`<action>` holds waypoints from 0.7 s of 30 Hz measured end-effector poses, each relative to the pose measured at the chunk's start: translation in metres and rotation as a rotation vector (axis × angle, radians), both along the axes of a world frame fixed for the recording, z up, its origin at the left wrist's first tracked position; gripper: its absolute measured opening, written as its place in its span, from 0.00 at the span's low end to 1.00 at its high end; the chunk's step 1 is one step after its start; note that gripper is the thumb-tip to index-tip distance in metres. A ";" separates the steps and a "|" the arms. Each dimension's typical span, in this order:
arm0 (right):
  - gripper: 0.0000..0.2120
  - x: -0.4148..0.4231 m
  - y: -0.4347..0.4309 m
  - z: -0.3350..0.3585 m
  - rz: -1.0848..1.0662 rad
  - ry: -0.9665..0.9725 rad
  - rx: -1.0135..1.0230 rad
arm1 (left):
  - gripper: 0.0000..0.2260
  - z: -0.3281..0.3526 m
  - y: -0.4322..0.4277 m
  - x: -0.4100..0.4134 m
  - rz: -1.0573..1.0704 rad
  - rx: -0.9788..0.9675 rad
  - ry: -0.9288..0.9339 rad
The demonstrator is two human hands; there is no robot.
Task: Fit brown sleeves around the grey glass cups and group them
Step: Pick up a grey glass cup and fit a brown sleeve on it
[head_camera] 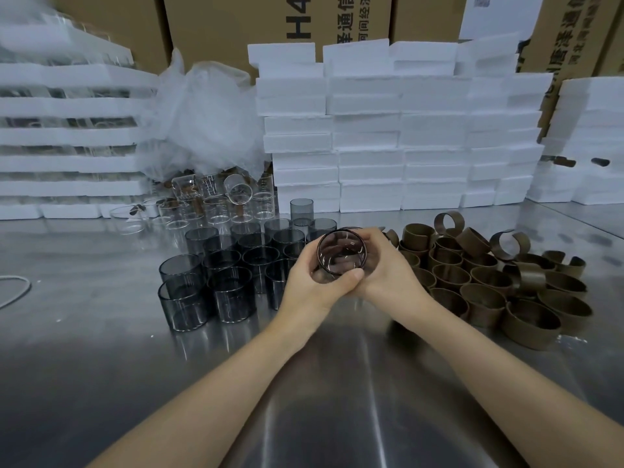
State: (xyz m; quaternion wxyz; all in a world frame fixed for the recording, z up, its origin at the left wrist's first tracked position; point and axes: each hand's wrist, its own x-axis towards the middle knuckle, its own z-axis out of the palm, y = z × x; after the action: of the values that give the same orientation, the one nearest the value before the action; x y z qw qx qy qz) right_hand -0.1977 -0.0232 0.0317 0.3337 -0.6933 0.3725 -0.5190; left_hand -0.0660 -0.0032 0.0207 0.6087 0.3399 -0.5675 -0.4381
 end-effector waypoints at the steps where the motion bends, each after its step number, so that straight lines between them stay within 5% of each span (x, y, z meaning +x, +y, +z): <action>1: 0.29 -0.001 -0.001 0.000 0.014 -0.031 0.016 | 0.22 0.001 0.000 0.001 -0.011 -0.005 -0.006; 11: 0.31 -0.012 0.002 0.006 0.086 -0.062 0.095 | 0.15 0.006 0.001 0.003 -0.046 0.049 0.076; 14: 0.31 -0.010 0.006 0.009 0.103 -0.136 0.109 | 0.22 0.010 0.002 0.002 0.014 -0.008 0.016; 17: 0.27 -0.003 0.012 0.016 0.148 -0.290 0.162 | 0.28 0.008 0.005 0.001 0.051 -0.087 -0.076; 21: 0.29 0.007 0.023 0.020 0.457 -0.611 0.502 | 0.33 0.001 0.011 -0.005 0.001 -0.163 -0.107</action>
State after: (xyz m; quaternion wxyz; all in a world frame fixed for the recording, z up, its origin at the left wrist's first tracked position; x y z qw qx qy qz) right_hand -0.1909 -0.0003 0.0513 0.6918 -0.4706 0.2086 -0.5064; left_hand -0.0713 0.0076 0.0217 0.6033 0.3124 -0.6327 -0.3716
